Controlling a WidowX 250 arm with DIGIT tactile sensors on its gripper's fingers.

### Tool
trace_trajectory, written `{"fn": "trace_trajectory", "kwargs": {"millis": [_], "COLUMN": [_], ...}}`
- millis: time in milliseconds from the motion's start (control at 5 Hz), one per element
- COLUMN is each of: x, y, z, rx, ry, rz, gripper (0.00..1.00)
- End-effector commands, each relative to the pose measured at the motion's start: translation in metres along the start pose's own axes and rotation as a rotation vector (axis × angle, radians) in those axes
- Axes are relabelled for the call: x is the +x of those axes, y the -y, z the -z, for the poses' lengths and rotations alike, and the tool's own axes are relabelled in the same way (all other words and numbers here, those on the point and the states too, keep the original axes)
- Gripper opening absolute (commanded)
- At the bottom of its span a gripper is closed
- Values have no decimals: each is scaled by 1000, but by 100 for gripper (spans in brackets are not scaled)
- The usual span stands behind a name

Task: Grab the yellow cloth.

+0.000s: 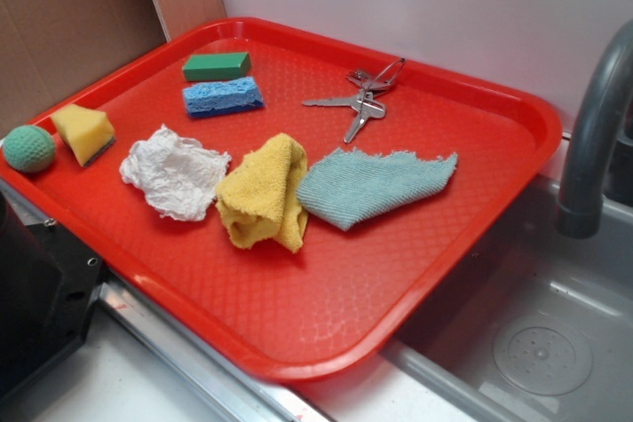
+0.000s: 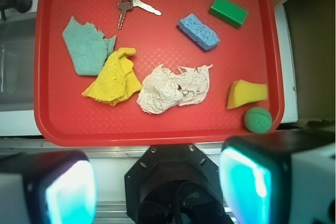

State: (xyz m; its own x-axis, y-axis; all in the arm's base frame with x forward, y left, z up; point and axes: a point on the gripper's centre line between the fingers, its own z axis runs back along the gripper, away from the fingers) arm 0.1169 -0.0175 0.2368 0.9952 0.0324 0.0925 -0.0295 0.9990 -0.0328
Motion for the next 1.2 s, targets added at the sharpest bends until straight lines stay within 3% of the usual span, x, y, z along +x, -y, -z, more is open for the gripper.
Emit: {"fn": "trace_trajectory", "kwargs": {"millis": [0, 200, 400, 600, 800, 1000], "x": [0, 43, 62, 70, 63, 53], "y": [0, 50, 85, 89, 76, 58], "z": [0, 56, 106, 145, 166, 181], "rx": [0, 34, 16, -8, 36, 20], "ry": [0, -118, -66, -35, -68, -120], "rz": [0, 252, 502, 478, 305, 204], "gripper": [100, 100, 100, 100, 100, 100]}}
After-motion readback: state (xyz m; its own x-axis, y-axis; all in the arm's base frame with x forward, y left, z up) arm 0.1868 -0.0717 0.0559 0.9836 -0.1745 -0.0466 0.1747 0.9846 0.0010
